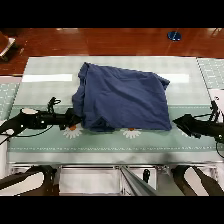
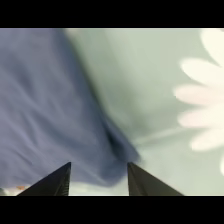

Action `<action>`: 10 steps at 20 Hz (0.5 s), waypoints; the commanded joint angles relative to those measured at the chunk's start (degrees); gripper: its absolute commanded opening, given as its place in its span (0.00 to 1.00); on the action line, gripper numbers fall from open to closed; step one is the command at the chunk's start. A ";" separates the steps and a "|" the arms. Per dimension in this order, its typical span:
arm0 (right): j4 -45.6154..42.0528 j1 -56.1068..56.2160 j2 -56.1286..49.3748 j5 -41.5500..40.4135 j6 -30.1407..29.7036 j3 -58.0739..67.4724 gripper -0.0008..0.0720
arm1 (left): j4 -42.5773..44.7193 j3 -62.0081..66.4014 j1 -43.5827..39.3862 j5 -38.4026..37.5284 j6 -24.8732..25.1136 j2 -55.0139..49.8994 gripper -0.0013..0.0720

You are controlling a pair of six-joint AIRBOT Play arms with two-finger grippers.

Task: Fold the shirts.

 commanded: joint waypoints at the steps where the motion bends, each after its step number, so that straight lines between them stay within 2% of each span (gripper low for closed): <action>1: -3.72 0.00 0.04 2.60 3.10 -1.77 0.57 | -1.18 3.45 -1.42 -0.07 2.29 -1.09 0.05; 5: 0.13 0.02 -1.70 1.84 2.49 -4.17 0.57 | -1.18 4.50 -1.40 -1.99 2.29 -1.09 0.05; 8: 6.38 0.02 -6.27 -2.78 0.09 -4.15 0.56 | -1.18 4.55 -1.42 -2.23 2.29 -1.07 0.05; 9: 9.31 0.02 -8.39 -4.52 -1.07 -4.09 0.55 | -1.18 4.55 -1.42 -2.19 2.29 -1.07 0.05; 10: 12.39 0.04 -10.51 -5.79 -2.58 -3.91 0.47 | -1.18 4.55 -1.42 -2.19 2.29 -1.07 0.05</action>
